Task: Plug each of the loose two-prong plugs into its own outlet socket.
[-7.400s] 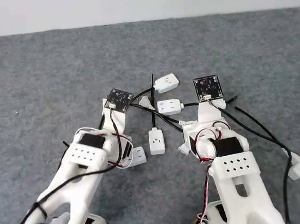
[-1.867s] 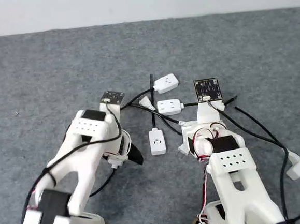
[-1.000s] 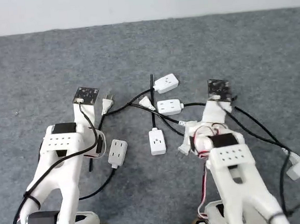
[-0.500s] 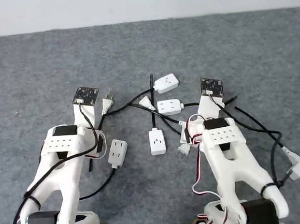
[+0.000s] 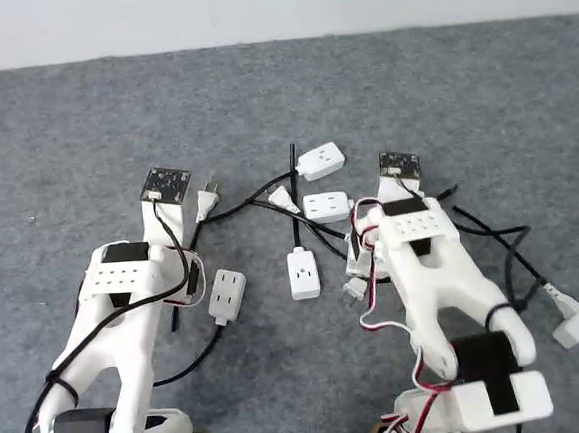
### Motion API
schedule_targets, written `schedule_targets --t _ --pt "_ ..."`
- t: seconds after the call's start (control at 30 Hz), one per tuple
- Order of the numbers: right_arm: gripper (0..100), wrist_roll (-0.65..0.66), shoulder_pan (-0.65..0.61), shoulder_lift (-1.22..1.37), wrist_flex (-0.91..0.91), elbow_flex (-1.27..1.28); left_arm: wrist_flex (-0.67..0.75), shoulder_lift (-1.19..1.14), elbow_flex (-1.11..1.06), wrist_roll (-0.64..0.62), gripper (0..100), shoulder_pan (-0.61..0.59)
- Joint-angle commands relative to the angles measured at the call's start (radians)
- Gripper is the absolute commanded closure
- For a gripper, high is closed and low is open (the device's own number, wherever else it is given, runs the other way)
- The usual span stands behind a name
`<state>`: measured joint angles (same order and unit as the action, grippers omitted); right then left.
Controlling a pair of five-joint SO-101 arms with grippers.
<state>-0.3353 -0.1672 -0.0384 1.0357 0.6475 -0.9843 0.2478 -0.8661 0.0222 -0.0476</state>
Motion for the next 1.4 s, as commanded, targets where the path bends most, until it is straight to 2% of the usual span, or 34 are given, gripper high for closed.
schedule_targets --t 0.0,0.2,0.37,1.2,1.37 --pt "94.0 -0.021 -0.008 -0.001 0.015 -0.058 0.018 0.025 0.008 0.009 94 -0.008" --pt "93.8 -0.023 -0.012 -0.001 0.001 -0.058 0.018 0.025 0.008 0.009 94 -0.008" --pt "88.0 -0.072 -0.053 0.008 -0.007 -0.06 0.018 0.025 0.007 0.009 94 -0.008" --pt "88.7 -0.161 -0.022 0.012 -0.059 -0.058 0.018 0.025 0.007 0.009 94 -0.006" --pt "88.7 -0.164 -0.012 0.096 -0.038 -0.109 0.017 0.025 0.007 0.009 94 -0.006"
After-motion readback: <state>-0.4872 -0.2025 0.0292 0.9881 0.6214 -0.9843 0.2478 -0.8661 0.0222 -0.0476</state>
